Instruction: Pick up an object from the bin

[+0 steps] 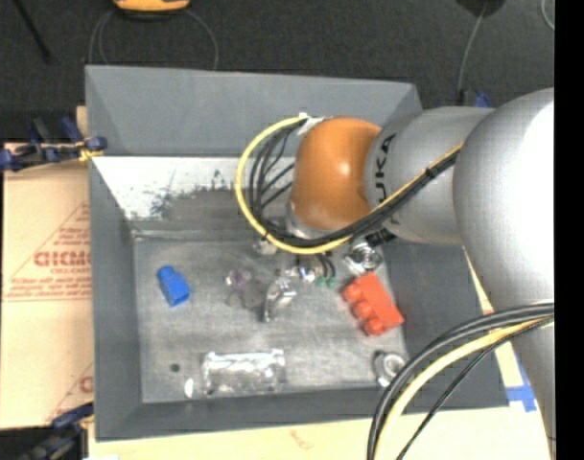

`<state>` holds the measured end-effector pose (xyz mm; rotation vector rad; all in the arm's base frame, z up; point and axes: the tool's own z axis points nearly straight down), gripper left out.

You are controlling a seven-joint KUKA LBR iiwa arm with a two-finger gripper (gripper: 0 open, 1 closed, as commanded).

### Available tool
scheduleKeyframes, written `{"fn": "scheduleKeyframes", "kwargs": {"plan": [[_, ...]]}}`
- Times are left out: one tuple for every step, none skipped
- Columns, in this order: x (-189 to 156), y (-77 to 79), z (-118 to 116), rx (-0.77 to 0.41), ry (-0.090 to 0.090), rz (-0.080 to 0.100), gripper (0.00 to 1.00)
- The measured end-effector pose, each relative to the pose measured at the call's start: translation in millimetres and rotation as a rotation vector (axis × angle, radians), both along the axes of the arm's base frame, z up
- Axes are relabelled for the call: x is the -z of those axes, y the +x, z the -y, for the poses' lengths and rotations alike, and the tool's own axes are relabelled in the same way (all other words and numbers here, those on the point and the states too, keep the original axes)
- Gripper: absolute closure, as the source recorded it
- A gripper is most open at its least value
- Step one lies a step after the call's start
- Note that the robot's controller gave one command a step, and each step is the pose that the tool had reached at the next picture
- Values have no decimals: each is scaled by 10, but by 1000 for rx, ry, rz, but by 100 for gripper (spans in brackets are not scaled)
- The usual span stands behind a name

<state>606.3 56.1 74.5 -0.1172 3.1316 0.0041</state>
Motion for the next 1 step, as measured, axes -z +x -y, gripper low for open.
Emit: {"fn": "scheduleKeyframes", "kwargs": {"plan": [[-29, 11, -3, 4, 1, 7, 100]]}}
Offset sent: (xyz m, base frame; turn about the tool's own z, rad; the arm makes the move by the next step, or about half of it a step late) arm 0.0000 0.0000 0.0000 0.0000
